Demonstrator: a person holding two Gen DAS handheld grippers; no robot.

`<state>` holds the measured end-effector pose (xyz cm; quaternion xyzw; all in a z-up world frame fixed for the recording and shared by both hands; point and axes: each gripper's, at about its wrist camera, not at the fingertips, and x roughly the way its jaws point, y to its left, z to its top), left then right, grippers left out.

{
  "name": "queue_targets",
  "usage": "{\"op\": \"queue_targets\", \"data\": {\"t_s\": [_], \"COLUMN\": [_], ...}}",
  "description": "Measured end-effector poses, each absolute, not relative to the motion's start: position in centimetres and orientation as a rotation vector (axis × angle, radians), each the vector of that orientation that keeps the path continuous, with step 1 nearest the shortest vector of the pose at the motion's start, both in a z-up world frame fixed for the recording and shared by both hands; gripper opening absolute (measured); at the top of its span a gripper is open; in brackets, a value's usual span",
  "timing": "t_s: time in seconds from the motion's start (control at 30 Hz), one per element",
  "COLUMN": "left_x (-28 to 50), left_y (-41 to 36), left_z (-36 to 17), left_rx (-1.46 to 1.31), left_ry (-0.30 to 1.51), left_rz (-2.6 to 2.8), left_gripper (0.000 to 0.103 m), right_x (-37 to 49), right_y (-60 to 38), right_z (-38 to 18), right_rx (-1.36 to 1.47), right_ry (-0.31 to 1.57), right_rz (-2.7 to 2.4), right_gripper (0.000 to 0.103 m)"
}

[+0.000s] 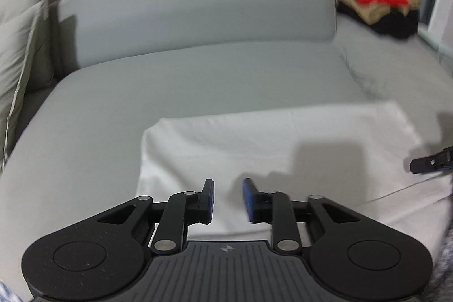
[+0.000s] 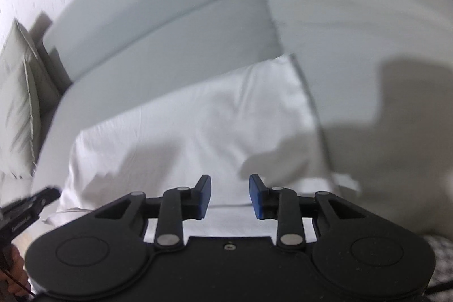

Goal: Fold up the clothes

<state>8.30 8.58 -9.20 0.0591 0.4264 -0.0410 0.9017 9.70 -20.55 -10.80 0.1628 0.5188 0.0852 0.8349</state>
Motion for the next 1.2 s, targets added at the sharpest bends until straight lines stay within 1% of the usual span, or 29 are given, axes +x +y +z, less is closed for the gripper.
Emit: {"op": "queue_targets", "data": {"t_s": [0.1, 0.23, 0.3, 0.33, 0.37, 0.43, 0.47, 0.5, 0.53, 0.6, 0.7, 0.77, 0.87, 0.97, 1.07, 1.2], "left_x": [9.4, 7.6, 5.6, 4.6, 3.2, 0.6, -0.7, -1.6, -2.4, -2.7, -1.9, -0.9, 0.1, 1.1, 1.9, 2.3], "left_y": [7.4, 8.2, 8.7, 9.0, 9.2, 9.6, 9.8, 10.2, 10.5, 11.7, 12.8, 12.9, 12.8, 12.3, 11.1, 9.5], "left_z": [-11.1, -12.6, -12.1, -11.8, -11.1, -9.7, -9.1, -8.4, -7.7, -6.5, -5.6, -5.7, -5.8, -6.3, -7.8, -12.0], "left_rx": [0.175, 0.168, 0.161, 0.162, 0.183, 0.215, 0.219, 0.210, 0.193, 0.074, -0.075, -0.123, -0.128, -0.102, -0.050, 0.050], "left_ry": [0.936, 0.987, 1.026, 1.046, 1.068, 1.087, 1.083, 1.050, 1.019, 0.956, 0.854, 0.812, 0.795, 0.787, 0.793, 0.945], "left_rz": [-0.093, -0.097, -0.130, -0.152, -0.194, -0.279, -0.309, -0.312, -0.312, -0.285, -0.218, -0.165, -0.117, -0.113, -0.122, -0.132], "left_gripper": [0.026, 0.024, 0.022, 0.015, 0.012, 0.015, 0.015, 0.016, 0.018, 0.019, 0.019, 0.018, 0.018, 0.018, 0.018, 0.018], "right_x": [8.9, 7.3, 6.2, 5.4, 4.4, 1.9, 0.8, -0.1, -0.9, -2.2, -2.4, -2.0, -1.3, -0.4, 0.5, 1.3], "right_y": [-18.5, -18.0, -18.2, -18.3, -18.5, -19.1, -19.5, -20.1, -20.6, -21.5, -22.8, -23.3, -23.3, -22.7, -21.1, -18.8], "right_z": [-11.1, -11.0, -10.9, -10.9, -10.9, -10.5, -10.4, -10.1, -9.5, -8.2, -6.0, -5.0, -4.2, -4.5, -6.1, -8.6], "right_rx": [0.277, 0.206, 0.192, 0.196, 0.205, 0.190, 0.197, 0.211, 0.219, 0.241, 0.321, 0.364, 0.371, 0.365, 0.335, 0.246], "right_ry": [1.130, 1.141, 1.173, 1.208, 1.251, 1.331, 1.378, 1.387, 1.368, 1.320, 1.161, 1.065, 0.962, 0.951, 0.994, 1.061], "right_rz": [0.182, 0.188, 0.198, 0.218, 0.247, 0.306, 0.329, 0.340, 0.342, 0.341, 0.316, 0.301, 0.285, 0.276, 0.302, 0.331], "right_gripper": [0.030, 0.030, 0.029, 0.029, 0.029, 0.028, 0.028, 0.028, 0.028, 0.028, 0.028, 0.028, 0.021, 0.021, 0.021, 0.021]}}
